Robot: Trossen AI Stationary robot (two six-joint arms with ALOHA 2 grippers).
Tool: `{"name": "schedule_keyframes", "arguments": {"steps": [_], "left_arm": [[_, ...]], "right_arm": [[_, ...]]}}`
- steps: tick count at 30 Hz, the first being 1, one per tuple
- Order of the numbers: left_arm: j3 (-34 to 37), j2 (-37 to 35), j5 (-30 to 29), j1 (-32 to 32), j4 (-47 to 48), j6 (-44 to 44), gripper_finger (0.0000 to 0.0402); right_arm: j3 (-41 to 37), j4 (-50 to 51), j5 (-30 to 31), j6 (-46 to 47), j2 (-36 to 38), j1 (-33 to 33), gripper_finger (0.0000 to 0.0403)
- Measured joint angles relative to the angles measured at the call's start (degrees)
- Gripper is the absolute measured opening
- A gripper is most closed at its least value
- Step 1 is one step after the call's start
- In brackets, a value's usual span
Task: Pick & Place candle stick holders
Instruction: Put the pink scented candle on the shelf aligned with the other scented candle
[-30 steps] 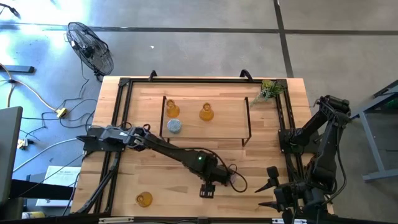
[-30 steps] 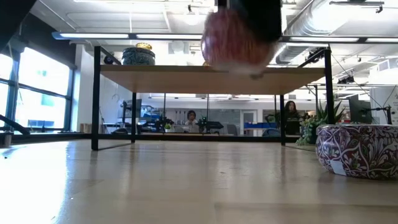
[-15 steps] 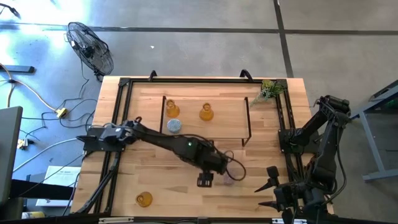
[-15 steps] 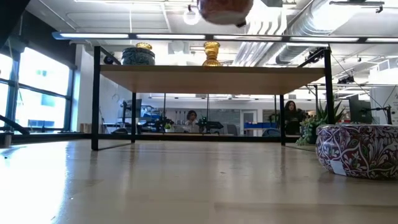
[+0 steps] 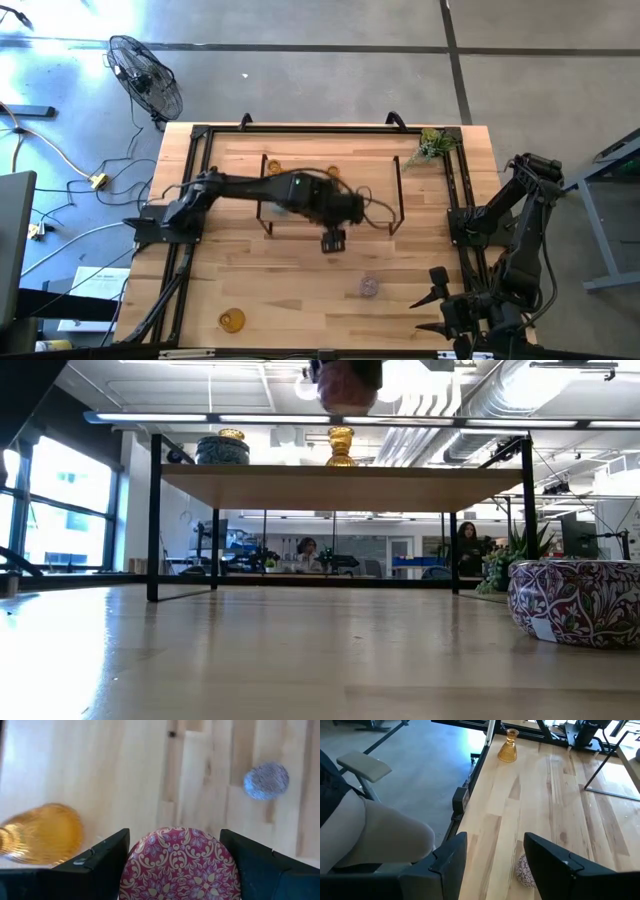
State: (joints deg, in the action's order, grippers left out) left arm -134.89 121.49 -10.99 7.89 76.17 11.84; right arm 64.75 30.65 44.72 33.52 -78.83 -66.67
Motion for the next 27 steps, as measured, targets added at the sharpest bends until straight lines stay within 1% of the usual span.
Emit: {"name": "schedule_keyframes", "arguments": {"steps": [3, 6, 13, 19, 27], "left_arm": [[0.00, -0.17, 2.22, -2.57, 0.06, 0.00, 0.0282], [0.00, -0.18, 2.91, -4.32, 0.30, 0.02, 0.0280], [0.01, -0.16, 4.17, -5.62, 0.33, 0.02, 0.0274], [3.08, -0.15, 4.24, -5.66, 0.21, -0.28, 0.0271], [9.44, -0.15, 3.87, -7.24, -2.04, -2.59, 0.0272]], "right_arm": [[0.00, 0.03, -0.12, 0.13, 0.00, -0.02, 0.0194], [0.00, 0.00, -0.25, 0.15, 0.00, -0.02, 0.0194], [0.00, -0.01, -0.30, 0.20, 0.00, -0.13, 0.0194], [0.00, 0.01, -0.58, 1.05, 0.00, -0.13, 0.0194], [0.00, -0.02, -0.55, 1.22, 0.00, -0.13, 0.0194]]}}
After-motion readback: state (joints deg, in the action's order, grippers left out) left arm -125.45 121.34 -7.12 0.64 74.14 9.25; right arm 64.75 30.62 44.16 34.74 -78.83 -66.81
